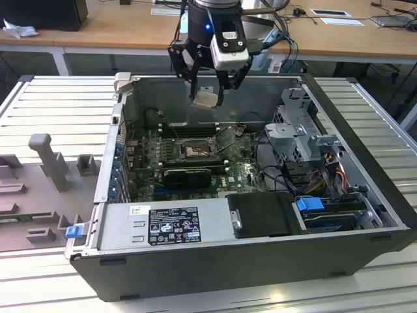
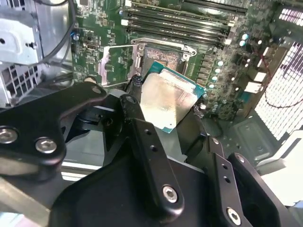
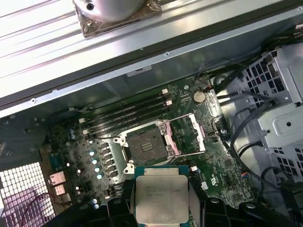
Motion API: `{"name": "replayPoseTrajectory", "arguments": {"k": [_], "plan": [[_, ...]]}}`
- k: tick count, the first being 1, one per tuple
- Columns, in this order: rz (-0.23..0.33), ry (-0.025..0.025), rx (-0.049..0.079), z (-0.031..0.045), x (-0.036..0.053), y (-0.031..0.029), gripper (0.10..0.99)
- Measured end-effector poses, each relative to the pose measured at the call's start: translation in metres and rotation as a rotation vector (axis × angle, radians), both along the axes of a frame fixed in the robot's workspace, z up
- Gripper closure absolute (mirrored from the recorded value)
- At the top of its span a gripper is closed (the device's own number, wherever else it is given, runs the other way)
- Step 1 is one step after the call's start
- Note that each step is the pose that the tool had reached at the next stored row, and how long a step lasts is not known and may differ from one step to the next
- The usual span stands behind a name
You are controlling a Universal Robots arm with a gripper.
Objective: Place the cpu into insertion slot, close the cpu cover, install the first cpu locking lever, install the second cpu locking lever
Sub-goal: 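Place the cpu into insertion slot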
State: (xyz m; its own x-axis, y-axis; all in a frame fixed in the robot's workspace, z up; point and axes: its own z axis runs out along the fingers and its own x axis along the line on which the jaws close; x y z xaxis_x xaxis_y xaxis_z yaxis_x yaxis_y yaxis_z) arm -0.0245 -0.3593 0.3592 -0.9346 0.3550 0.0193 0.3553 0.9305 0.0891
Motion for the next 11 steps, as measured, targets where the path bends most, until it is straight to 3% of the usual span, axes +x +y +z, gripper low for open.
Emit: {"name": "replayPoseTrajectory", "arguments": {"k": [6,11], "plan": [[-0.100,0.0000,0.000,-0.0026,0.0000,0.0000,0.545],[-0.102,0.0000,0.000,-0.0058,0.0000,0.0000,0.545]]}}
